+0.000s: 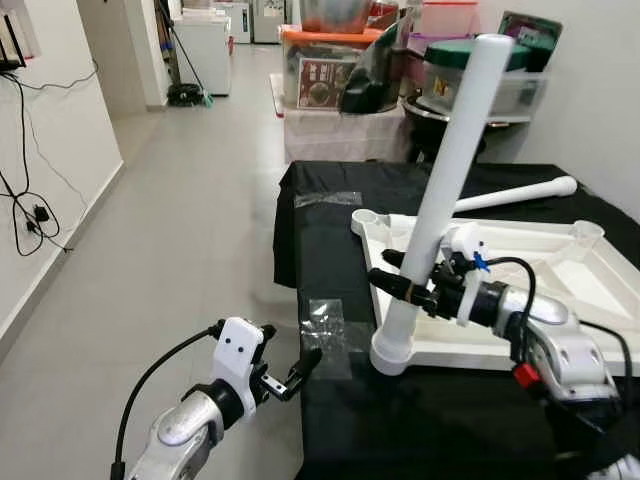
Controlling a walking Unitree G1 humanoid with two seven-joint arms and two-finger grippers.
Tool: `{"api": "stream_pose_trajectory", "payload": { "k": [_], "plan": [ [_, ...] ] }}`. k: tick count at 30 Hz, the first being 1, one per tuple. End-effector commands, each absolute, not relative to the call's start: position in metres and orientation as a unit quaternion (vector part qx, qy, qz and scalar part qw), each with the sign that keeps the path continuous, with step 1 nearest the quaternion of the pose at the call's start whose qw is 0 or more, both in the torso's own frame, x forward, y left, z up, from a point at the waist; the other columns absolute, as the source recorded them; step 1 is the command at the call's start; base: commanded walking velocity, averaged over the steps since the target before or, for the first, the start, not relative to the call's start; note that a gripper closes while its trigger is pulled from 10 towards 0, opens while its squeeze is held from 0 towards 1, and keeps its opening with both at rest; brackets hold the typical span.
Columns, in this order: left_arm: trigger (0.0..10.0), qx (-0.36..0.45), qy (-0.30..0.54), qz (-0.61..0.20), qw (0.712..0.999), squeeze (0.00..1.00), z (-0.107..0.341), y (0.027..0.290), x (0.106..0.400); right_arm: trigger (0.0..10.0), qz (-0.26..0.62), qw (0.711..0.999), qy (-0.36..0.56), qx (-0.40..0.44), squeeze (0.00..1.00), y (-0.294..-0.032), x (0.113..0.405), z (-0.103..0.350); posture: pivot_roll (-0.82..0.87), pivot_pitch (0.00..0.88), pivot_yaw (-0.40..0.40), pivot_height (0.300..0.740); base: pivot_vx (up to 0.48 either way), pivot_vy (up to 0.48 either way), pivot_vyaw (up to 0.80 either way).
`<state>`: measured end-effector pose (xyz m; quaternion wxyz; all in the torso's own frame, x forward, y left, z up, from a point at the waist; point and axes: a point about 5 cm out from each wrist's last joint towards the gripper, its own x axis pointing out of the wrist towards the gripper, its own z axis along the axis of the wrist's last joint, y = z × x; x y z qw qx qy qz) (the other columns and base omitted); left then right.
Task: Building children table
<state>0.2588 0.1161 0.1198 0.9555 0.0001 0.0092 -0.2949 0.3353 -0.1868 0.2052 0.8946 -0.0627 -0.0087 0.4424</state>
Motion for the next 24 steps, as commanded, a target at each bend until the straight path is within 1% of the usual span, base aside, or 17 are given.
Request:
{"api": "stream_pose_trajectory", "payload": {
  "k": [1,2,3,4,5,6,7,8,10,11,12,14,16,19,22,23,24],
  "plan": [
    [10.0,0.001,0.017,-0.293,0.956,0.0,0.118,0.118,0.257,0.0,0.404,0.909,-0.03,-0.1,0.0,-0.18,0.347,0.209,0.09,0.0,-0.08,0.74,0.0,0.0,0.0],
    [10.0,0.002,0.017,-0.292,0.956,0.0,0.118,0.119,0.257,0.0,0.322,0.941,-0.018,-0.104,0.0,-0.186,0.359,0.208,0.09,0.0,-0.079,0.74,0.0,0.0,0.0],
    [10.0,0.002,0.017,-0.292,0.956,0.0,0.118,0.119,0.257,0.0,0.322,0.941,-0.018,-0.104,0.0,-0.186,0.359,0.208,0.09,0.0,-0.079,0.74,0.0,0.0,0.0],
    [10.0,0.003,0.018,-0.29,0.957,0.0,0.117,0.12,0.257,0.0,0.266,0.958,-0.008,-0.107,0.0,-0.191,0.366,0.207,0.09,0.0,-0.079,0.74,0.0,0.0,0.0],
    [10.0,0.003,0.018,-0.29,0.957,0.0,0.117,0.121,0.257,0.0,0.111,0.991,0.008,-0.073,0.0,-0.206,0.373,0.202,0.09,0.0,-0.079,0.74,0.0,0.0,0.0],
    [10.0,0.003,0.018,-0.29,0.957,0.0,0.117,0.121,0.257,0.0,0.111,0.991,0.008,-0.073,0.0,-0.206,0.373,0.202,0.09,0.0,-0.079,0.74,0.0,0.0,0.0],
    [10.0,0.003,0.018,-0.29,0.957,0.0,0.117,0.12,0.257,0.0,-0.006,0.998,0.03,-0.054,0.0,-0.216,0.366,0.19,0.09,0.0,-0.08,0.74,0.0,0.0,0.0],
    [10.0,0.003,0.018,-0.29,0.957,0.0,0.117,0.119,0.256,0.0,-0.079,0.995,0.045,-0.044,0.0,-0.224,0.358,0.181,0.09,0.0,-0.08,0.74,0.0,0.0,0.0],
    [10.0,0.003,0.018,-0.29,0.957,0.0,0.117,0.119,0.256,0.0,-0.079,0.995,0.045,-0.044,0.0,-0.224,0.358,0.181,0.09,0.0,-0.08,0.74,0.0,0.0,0.0],
    [10.0,0.001,0.018,-0.292,0.956,0.0,0.117,0.118,0.256,0.0,-0.118,0.991,0.049,-0.047,0.0,-0.223,0.346,0.174,0.08,0.0,-0.075,0.74,0.0,0.0,0.0],
    [10.0,0.001,0.018,-0.292,0.956,0.0,0.117,0.118,0.256,0.0,-0.118,0.991,0.049,-0.047,0.0,-0.223,0.346,0.174,0.08,0.0,-0.075,0.74,0.0,0.0,0.0],
    [10.0,0.0,0.02,-0.297,0.955,0.0,0.116,0.116,0.256,0.0,-0.115,0.991,0.039,-0.048,0.0,-0.201,0.323,0.167,0.07,0.0,-0.07,0.74,0.0,0.0,0.0],
    [10.0,0.0,0.02,-0.299,0.954,0.0,0.116,0.115,0.256,0.0,-0.118,0.992,0.016,-0.042,0.0,-0.184,0.311,0.174,0.07,0.0,-0.068,0.74,0.0,0.0,0.0],
    [10.0,-0.001,0.019,-0.299,0.954,0.0,0.117,0.116,0.258,0.0,-0.128,0.991,-0.018,-0.044,0.0,-0.176,0.317,0.193,0.06,0.0,-0.067,0.74,0.0,0.0,0.0],
    [10.0,-0.001,0.019,-0.299,0.954,0.0,0.117,0.116,0.258,0.0,-0.124,0.991,-0.018,-0.043,0.0,-0.174,0.32,0.197,0.06,0.0,-0.067,0.74,0.0,0.0,0.0],
    [10.0,-0.001,0.019,-0.299,0.954,0.0,0.117,0.115,0.258,10.0,-0.118,0.992,-0.034,-0.035,0.0,-0.173,0.322,0.201,0.06,0.0,-0.067,0.74,0.0,0.0,0.0],
    [10.0,-0.002,0.019,-0.299,0.954,0.0,0.117,0.115,0.258,10.0,-0.11,0.992,-0.057,-0.037,0.91,-0.174,0.324,0.208,0.06,0.0,-0.068,0.74,0.0,0.0,0.0]
  ]
}}
